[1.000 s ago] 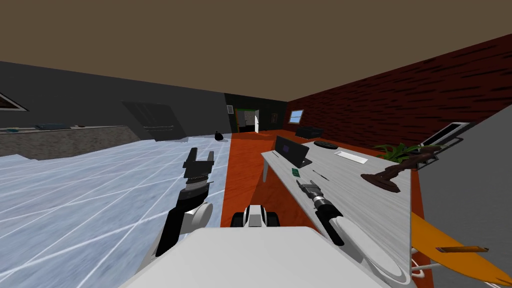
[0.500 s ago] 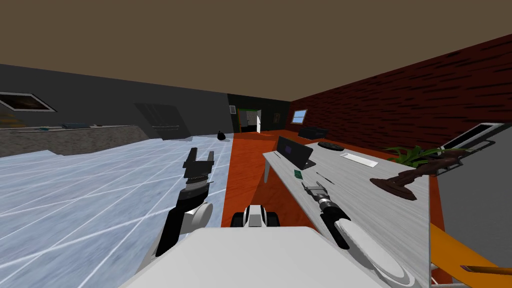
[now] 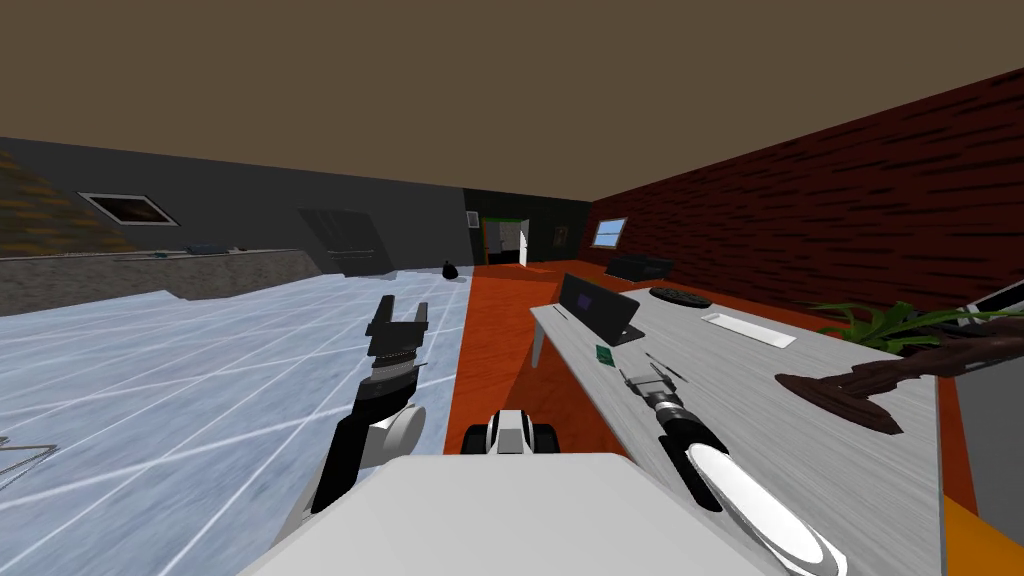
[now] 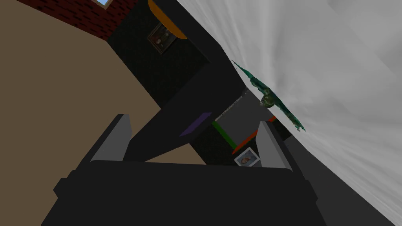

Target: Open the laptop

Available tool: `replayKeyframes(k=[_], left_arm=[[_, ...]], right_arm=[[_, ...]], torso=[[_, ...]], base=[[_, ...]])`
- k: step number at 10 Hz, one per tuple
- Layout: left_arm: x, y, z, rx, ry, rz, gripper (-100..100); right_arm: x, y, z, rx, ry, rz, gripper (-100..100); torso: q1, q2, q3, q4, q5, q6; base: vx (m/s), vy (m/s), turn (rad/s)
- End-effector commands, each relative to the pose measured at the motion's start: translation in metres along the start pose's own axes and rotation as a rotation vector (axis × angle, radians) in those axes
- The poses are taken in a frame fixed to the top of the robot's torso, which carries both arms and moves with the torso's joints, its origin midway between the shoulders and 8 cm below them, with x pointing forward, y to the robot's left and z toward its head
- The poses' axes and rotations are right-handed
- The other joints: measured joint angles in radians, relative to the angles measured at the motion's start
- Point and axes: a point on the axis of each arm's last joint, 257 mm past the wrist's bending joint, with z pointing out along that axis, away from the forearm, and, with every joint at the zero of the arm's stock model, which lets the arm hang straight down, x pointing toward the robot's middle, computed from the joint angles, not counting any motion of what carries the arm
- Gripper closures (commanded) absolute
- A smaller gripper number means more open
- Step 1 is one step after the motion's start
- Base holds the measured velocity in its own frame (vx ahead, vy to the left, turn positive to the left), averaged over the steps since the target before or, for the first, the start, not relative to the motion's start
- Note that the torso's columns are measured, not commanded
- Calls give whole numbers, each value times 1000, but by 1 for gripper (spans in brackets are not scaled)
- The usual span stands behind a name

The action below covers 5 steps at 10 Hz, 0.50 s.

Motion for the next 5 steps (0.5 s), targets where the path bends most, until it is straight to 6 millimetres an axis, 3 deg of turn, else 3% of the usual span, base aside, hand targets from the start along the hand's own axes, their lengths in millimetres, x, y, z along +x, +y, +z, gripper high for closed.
replayKeyframes(k=[1, 2, 3, 5], left_arm=[[0, 0, 0, 0, 0, 0, 0], [0, 0, 0, 0, 0, 0, 0], [0, 0, 0, 0, 0, 0, 0], [0, 0, 0, 0, 0, 0, 0]], right_arm=[[10, -29, -1, 58, 2, -156, -100], [8, -29, -1, 57, -4, -175, -100], [17, -51, -1, 96, 5, -267, -100], [13, -50, -1, 95, -7, -300, -100]], torso=[[0, 0, 0, 0, 0, 0], [0, 0, 0, 0, 0, 0], [0, 0, 0, 0, 0, 0], [0, 0, 0, 0, 0, 0]], base=[[11, -18, 61], [5, -9, -26], [8, -12, 134], [6, -13, 40]])
